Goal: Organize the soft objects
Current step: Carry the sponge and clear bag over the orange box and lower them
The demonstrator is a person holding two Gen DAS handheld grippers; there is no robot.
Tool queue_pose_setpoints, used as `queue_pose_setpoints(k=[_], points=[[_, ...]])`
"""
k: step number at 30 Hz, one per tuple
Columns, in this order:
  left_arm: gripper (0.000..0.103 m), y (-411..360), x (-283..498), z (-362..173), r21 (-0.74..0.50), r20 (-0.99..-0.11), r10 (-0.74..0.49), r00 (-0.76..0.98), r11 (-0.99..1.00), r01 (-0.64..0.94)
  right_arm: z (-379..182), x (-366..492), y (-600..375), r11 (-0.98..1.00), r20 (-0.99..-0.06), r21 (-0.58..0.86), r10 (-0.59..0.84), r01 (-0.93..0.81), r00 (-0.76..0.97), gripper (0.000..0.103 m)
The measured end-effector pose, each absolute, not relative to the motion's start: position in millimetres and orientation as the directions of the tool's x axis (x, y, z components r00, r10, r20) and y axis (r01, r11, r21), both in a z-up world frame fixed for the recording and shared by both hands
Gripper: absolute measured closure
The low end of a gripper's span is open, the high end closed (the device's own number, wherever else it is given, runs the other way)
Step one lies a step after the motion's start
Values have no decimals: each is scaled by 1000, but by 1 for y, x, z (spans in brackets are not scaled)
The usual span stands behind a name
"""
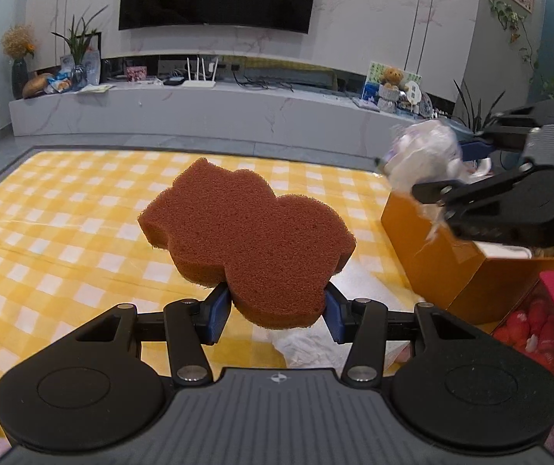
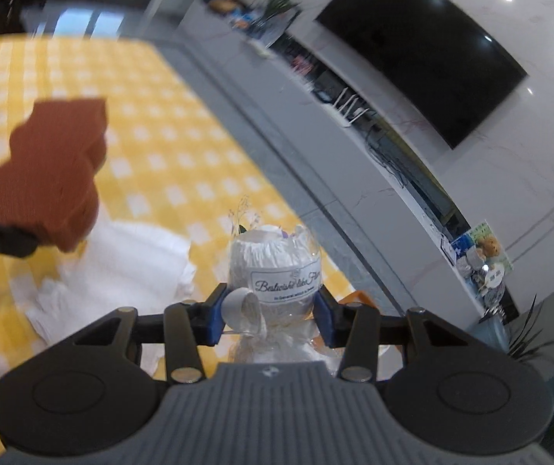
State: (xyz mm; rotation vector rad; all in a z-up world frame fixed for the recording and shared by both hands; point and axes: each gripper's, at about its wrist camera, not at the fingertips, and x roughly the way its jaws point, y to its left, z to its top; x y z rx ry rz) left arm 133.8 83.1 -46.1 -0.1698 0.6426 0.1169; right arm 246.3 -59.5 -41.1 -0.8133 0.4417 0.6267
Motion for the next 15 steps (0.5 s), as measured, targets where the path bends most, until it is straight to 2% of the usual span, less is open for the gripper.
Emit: queue_pose_setpoints(k=[10,15], points=[[46,44,137,-1,-93,-522,-26,853,995,-27,21,242,-133,731,-586,-248,409,-636,699,57],[46,3,157,14,-89,-509,-143,849,990,113,29,247,-176,798,-576,-188,383,-573,722,57]])
